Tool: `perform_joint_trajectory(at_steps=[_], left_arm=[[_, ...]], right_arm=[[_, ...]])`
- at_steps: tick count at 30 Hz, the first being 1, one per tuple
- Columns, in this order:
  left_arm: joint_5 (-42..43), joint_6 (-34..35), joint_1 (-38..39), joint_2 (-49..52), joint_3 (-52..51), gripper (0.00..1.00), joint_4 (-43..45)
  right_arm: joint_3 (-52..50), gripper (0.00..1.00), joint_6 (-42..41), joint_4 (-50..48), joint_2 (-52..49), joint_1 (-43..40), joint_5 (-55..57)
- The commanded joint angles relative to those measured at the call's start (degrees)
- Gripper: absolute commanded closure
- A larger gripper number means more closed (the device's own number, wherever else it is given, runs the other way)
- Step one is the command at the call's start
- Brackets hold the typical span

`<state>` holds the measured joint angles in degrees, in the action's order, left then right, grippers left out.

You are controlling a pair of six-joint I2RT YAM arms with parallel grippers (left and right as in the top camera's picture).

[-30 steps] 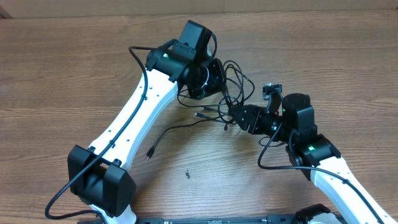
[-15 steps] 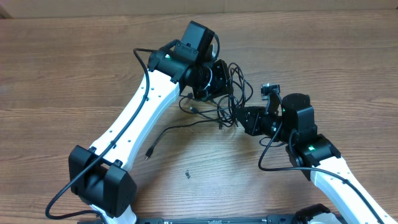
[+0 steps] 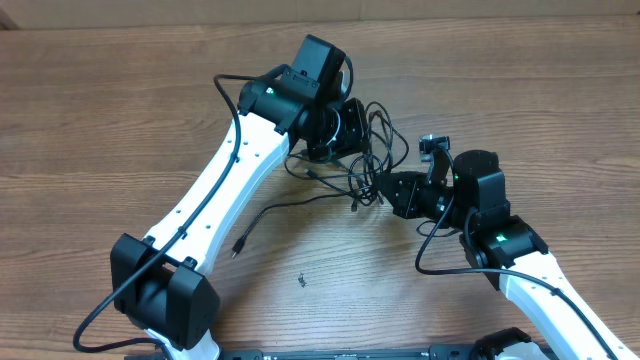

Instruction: Untangle cables

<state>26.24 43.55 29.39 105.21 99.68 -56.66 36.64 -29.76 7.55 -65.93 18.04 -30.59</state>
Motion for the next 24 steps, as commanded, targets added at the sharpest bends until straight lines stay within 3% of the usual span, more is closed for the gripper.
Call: perform_joint_trajectory(at_steps=[1, 4, 8, 13, 17, 24], left_arm=[[-15.7, -12.7, 0.1, -1.4, 0.1, 0.96, -2.3], [-24.8, -16.5, 0.1, -1.4, 0.1, 0.96, -5.6], [-25.5, -21.4, 0.1, -1.4, 0.1, 0.96, -7.9], [-24.9, -25.6, 0.3, -1.4, 0.1, 0.96, -9.2], [-18.2, -25.6, 0.7, -1.4, 0.1, 0.96, -8.2], [-14.3, -23.8, 2.5, -1.4, 0.1, 0.96, -6.5]], right_arm=[[0.6, 0.96, -2.7, -0.4, 3.4, -0.4, -4.9], [0.6, 0.96, -6.7, -1.2, 7.0, -3.7, -9.6], [0.6, 0.96, -10.7, -4.4, 10.9, -8.6, -14.7], [0.6, 0.96, -18.4, -5.4, 14.5, -14.1, -15.1], [0.6, 0.96, -24.4, -8.7, 14.5, -14.9, -15.6], [0.6, 0.96, -23.6, -9.3, 14.4, -14.9, -15.8]])
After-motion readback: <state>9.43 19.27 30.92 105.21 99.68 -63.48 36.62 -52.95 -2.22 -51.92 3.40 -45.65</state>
